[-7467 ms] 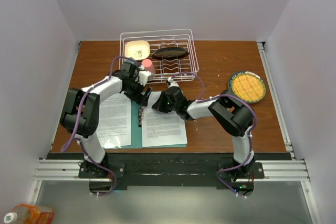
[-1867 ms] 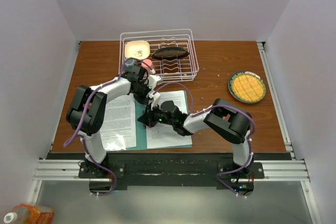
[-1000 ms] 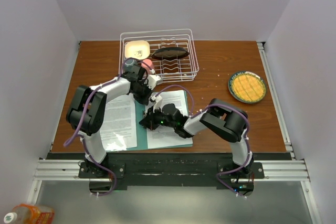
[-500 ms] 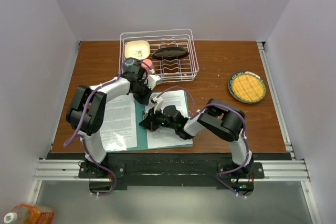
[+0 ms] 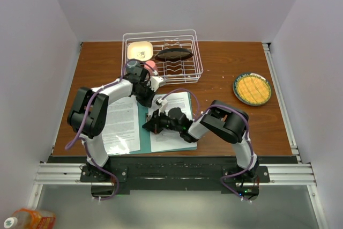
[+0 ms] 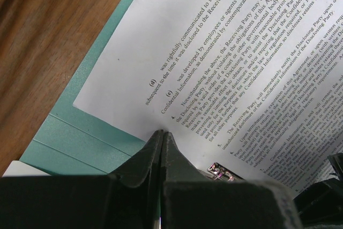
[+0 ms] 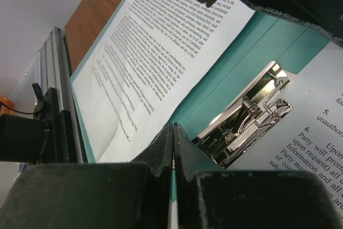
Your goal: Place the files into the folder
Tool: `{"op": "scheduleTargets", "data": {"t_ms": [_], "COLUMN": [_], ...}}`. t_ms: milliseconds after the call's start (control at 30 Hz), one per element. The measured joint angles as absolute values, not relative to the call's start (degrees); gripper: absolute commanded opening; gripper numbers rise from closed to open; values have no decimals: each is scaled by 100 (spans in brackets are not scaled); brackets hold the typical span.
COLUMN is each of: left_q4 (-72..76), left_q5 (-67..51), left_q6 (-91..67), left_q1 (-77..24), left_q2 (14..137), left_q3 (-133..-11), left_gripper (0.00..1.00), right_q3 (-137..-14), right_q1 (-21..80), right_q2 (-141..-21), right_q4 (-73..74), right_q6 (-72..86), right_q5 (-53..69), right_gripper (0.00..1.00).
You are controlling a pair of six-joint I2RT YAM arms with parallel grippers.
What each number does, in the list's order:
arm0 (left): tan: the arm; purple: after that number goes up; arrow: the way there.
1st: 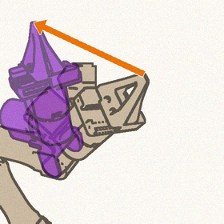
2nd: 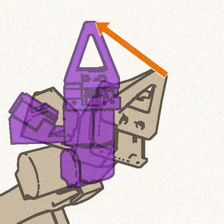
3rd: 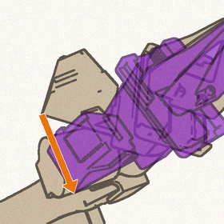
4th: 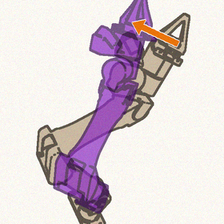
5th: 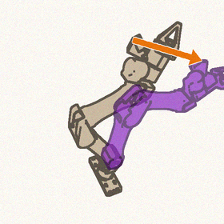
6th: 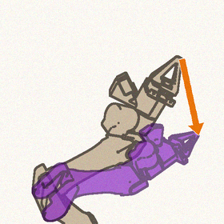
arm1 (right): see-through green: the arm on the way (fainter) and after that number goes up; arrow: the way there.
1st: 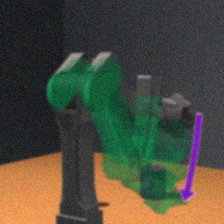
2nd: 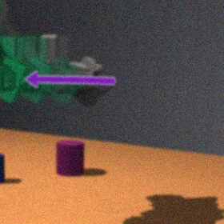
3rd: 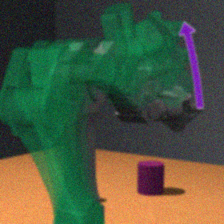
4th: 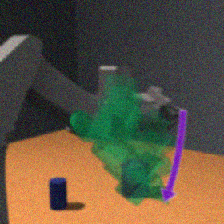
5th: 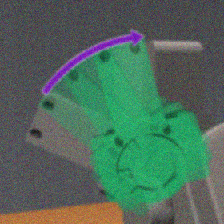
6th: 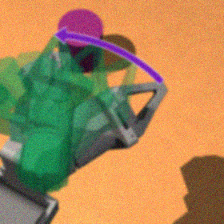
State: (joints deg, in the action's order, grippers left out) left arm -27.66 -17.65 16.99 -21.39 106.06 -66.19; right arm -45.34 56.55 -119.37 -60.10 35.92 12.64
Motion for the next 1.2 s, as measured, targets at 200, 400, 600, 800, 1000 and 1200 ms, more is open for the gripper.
{"op": "scheduleTargets", "data": {"t_ms": [200, 400, 600, 800, 1000, 1200], "left_q4": [-2766, -2766, -2764, -2764, -2764, -2762], "left_q5": [-1769, -1769, -1772, -1778, -1785, -1839], "left_q6": [1697, 1699, 1699, 1699, 1699, 1699], "left_q1": [-2139, -2139, -2139, -2132, -2128, -2102], "left_q2": [10606, 10606, 10606, 10606, 10606, 10608], "left_q3": [-6619, -6619, -6619, -6619, -6619, -6619], "left_gripper": [1, 0, 1, 1, 1, 0], "right_q3": [-4510, -4429, -4370, -4370, -4375, -4425], "right_q1": [5542, 5496, 5496, 5498, 5586, 5680], "right_q2": [-12044, -12046, -12031, -11981, -11893, -11845], "right_q4": [-6226, -6300, -6342, -6239, -6062, -5887], "right_q6": [3675, 3682, 3664, 3601, 3531, 3448], "right_q5": [1352, 1330, 1304, 1267, 1105, 919], "right_gripper": [0, 0, 0, 0, 0, 0]}}
